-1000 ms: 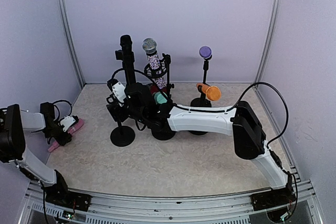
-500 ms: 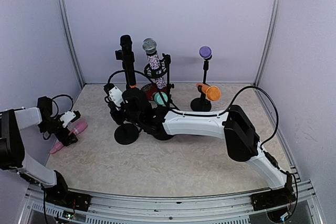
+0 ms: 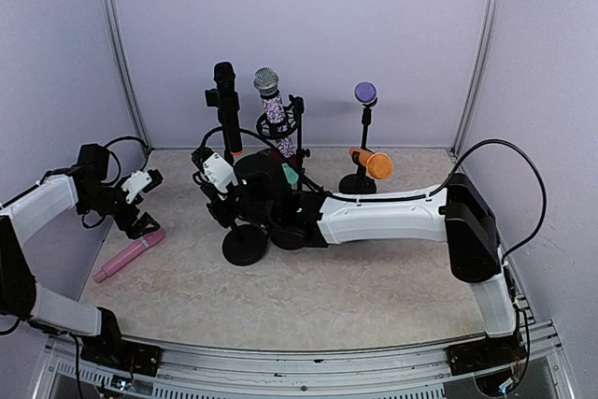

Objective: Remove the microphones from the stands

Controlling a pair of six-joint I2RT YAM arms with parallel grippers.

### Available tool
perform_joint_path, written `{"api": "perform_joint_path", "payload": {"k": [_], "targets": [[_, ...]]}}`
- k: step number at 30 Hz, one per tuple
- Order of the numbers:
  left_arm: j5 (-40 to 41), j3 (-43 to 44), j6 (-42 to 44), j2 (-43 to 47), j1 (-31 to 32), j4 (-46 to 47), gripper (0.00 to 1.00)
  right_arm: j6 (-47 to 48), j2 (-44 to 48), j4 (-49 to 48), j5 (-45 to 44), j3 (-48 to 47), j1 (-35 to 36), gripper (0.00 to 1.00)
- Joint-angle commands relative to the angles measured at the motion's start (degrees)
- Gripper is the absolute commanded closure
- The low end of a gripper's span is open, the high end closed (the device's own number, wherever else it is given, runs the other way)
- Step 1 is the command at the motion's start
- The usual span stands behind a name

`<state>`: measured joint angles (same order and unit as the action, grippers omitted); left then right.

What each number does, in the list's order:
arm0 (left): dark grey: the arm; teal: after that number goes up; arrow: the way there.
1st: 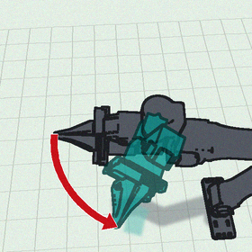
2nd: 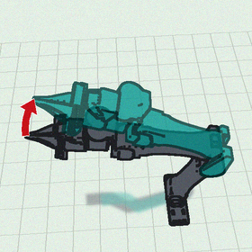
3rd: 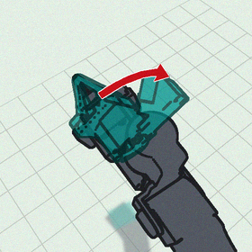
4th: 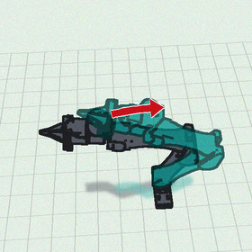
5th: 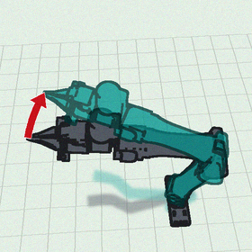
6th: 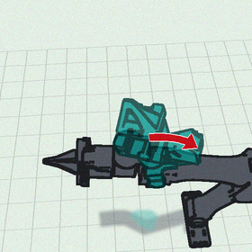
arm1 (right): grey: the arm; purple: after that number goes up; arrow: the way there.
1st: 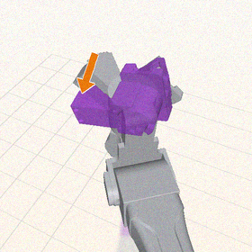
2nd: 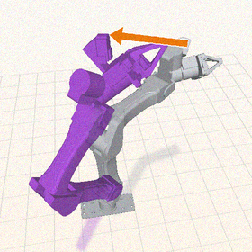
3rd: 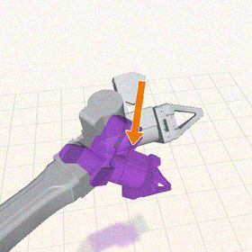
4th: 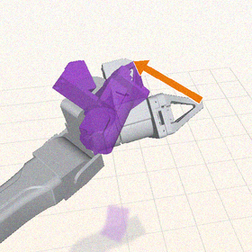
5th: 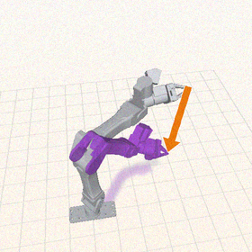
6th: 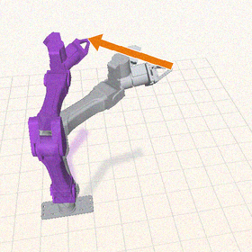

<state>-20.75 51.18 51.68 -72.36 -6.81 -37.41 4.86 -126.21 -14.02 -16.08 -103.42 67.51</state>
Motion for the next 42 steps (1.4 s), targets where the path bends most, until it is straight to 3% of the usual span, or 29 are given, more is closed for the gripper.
{"api": "perform_joint_path", "payload": {"k": [1,14,26,34,42], "targets": [[0.59,1.53,-1.97,0.71,1.20,-1.25,0.01,0.19,11.36,-7.28,-0.57,4.74,1.18,1.00],[10.76,-10.36,4.74,-1.49,1.51,6.90,0.01,-4.30,35.34,-6.09,-7.70,30.34,5.08,1.00],[16.17,-14.98,7.47,-4.45,1.53,12.91,0.01,-7.11,53.70,1.90,-21.35,43.38,5.14,1.00],[19.24,-16.79,8.26,-5.61,1.21,15.47,0.01,-7.57,62.21,7.29,-25.14,48.04,-1.42,1.00],[14.48,-10.65,3.94,-2.23,1.27,9.69,0.01,-5.18,66.61,7.64,-23.46,51.47,-15.74,1.00]]}}
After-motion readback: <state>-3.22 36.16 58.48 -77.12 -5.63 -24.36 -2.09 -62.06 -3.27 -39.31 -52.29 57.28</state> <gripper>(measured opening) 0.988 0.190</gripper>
